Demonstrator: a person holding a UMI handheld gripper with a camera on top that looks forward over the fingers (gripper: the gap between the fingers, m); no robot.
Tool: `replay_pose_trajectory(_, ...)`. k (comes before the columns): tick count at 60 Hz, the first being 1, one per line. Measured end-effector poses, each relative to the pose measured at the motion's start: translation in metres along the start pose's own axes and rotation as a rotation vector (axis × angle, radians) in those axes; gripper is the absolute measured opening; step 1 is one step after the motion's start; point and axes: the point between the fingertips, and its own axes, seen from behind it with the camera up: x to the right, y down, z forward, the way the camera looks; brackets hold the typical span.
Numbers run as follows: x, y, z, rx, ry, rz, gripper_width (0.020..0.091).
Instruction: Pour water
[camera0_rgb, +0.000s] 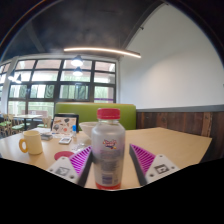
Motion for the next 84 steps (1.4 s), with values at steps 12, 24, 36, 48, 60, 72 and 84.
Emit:
replay_pose_trajectory(12, 0.009, 0.001, 0.012, 0.017, 0.042, 0.004, 0.0416)
replay_pose_trajectory(24, 0.002, 0.004, 0.015, -0.023, 0.053, -0.028, 0.0335)
replay_pose_trajectory(36, -0.036, -0.012, 0.009, -0.064, 0.057, -0.305, 0.0334)
replay_pose_trajectory(48, -0.097, -0.095, 0.024, 0.015, 0.121, -0.859, 0.0334)
replay_pose_trajectory(60, -0.187, -0.113, 0.047, 0.111, 0.089, -1.561, 0.0334)
replay_pose_trajectory(72, -0.238, -0.085, 0.062, 0.169, 0.028, -2.097, 0.0338)
replay_pose_trajectory(84, -0.249, -0.085, 0.068, 0.190, 0.042, -2.185, 0.0336)
